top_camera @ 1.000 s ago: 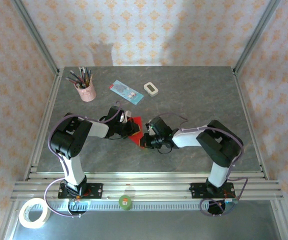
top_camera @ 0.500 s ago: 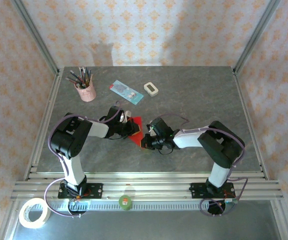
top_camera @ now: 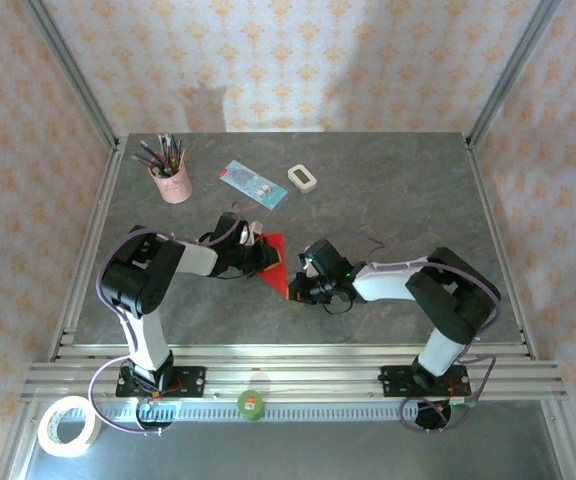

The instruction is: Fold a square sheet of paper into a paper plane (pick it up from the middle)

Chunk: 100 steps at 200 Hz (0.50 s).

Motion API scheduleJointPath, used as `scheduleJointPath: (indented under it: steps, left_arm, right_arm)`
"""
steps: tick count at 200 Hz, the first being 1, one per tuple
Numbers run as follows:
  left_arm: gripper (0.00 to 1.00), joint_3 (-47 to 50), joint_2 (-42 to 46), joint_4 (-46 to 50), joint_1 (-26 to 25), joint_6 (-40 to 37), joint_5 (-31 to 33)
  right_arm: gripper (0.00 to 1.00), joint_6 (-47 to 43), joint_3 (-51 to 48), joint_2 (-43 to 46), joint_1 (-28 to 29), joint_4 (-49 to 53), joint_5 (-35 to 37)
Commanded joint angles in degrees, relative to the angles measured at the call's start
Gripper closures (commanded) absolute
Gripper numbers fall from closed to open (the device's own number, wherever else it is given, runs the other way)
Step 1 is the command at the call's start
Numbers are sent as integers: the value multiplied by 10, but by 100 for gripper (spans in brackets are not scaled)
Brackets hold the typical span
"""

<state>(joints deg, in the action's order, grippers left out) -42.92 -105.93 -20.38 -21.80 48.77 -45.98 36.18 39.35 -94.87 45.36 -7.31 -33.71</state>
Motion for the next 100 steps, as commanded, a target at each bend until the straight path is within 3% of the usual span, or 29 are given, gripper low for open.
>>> scheduleJointPath:
  steps: [1, 30, 100]
  left_arm:
    - [94, 21, -31, 25, -13, 12, 35]
    - [95, 22, -23, 13, -32, 36, 44]
    - [94, 16, -19, -17, -69, 82, 61]
  right_arm:
    - [93, 9, -12, 62, -8, 27, 56]
    - [91, 7, -7, 92, -15, 36, 117]
    - [95, 11, 47, -1, -13, -1, 66]
